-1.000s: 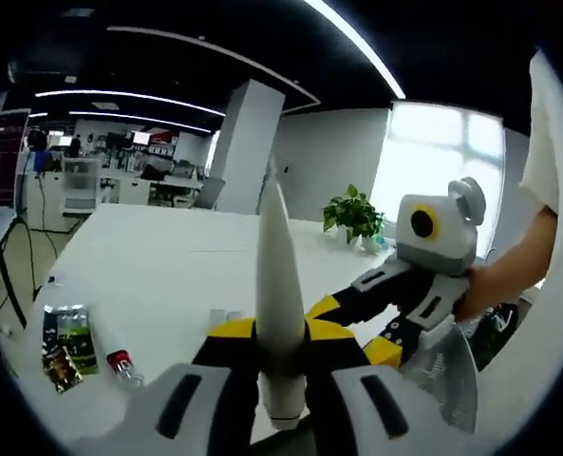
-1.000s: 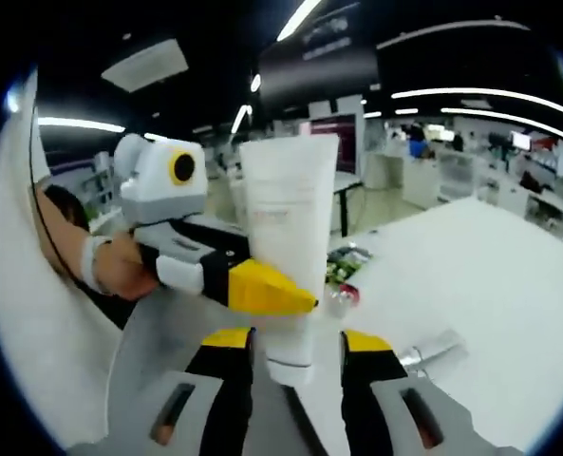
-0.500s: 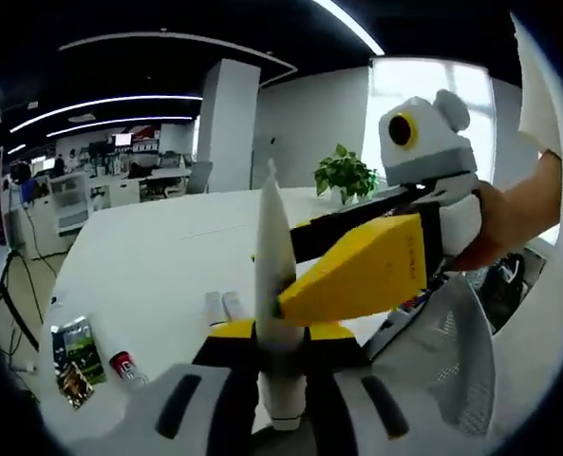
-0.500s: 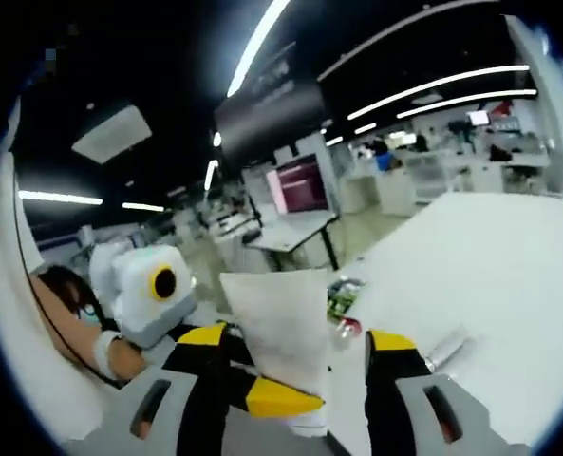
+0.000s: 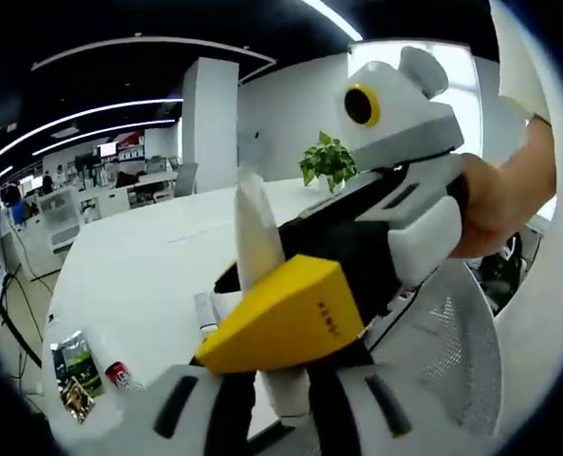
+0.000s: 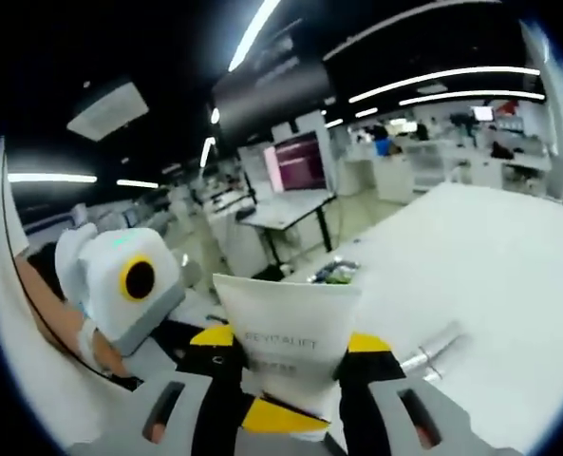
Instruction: Arrange the skincare products in the storage area until every visible bottle or jar stands upright without overlapping.
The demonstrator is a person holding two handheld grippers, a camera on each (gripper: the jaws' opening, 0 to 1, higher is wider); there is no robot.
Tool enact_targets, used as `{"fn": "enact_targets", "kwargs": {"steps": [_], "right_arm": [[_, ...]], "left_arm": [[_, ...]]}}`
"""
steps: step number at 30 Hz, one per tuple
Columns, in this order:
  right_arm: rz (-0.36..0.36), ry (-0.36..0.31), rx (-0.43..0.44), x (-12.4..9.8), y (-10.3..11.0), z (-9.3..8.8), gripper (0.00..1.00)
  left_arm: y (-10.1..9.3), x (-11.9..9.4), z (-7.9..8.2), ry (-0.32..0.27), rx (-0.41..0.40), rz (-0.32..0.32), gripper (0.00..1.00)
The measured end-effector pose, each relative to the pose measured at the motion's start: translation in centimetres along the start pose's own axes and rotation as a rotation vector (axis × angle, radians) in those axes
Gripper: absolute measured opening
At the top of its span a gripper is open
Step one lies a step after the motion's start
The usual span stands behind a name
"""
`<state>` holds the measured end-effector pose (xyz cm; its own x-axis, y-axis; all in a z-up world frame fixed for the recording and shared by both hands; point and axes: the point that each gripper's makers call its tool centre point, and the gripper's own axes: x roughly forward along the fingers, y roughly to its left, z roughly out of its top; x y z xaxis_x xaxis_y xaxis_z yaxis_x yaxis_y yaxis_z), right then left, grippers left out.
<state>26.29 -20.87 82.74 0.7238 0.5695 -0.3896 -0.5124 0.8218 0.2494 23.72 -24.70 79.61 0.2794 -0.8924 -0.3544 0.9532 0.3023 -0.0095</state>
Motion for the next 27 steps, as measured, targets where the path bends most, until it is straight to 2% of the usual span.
{"fn": "enact_targets", "kwargs": {"steps": [4,8,11,18,24,27], "right_arm": [[-0.02,-0.004,-0.027,-0.2,-0.3,0.3,0.34],[-0.023,-0.007,-0.04,-0.5,-0.4,0.9,0.34],[-0.027,-0.018,-0.054,-0.8,-0.6,1.3,0.34],[-0.022,-0.046,-0.063,-1.5,-0.6,2.3,0.34],[-0.033,-0.044,-0.083,-1.4,-0.3,2.8,0.34],[-0.039,-0.062,-0.089,-1.7,-0.5,3.2,0.34]], "left_arm": [[0.3,0.1,0.3,-0.019,0.039,0.018,0.17],[0.5,0.3,0.4,-0.03,0.042,0.028,0.18],[0.3,0.5,0.6,-0.035,0.167,0.041,0.19],[0.5,0.5,1.1,-0.058,0.087,0.033,0.18],[0.9,0.4,1.2,-0.073,0.071,0.038,0.18],[0.8,0.4,1.2,-0.074,0.094,0.042,0.18]]}}
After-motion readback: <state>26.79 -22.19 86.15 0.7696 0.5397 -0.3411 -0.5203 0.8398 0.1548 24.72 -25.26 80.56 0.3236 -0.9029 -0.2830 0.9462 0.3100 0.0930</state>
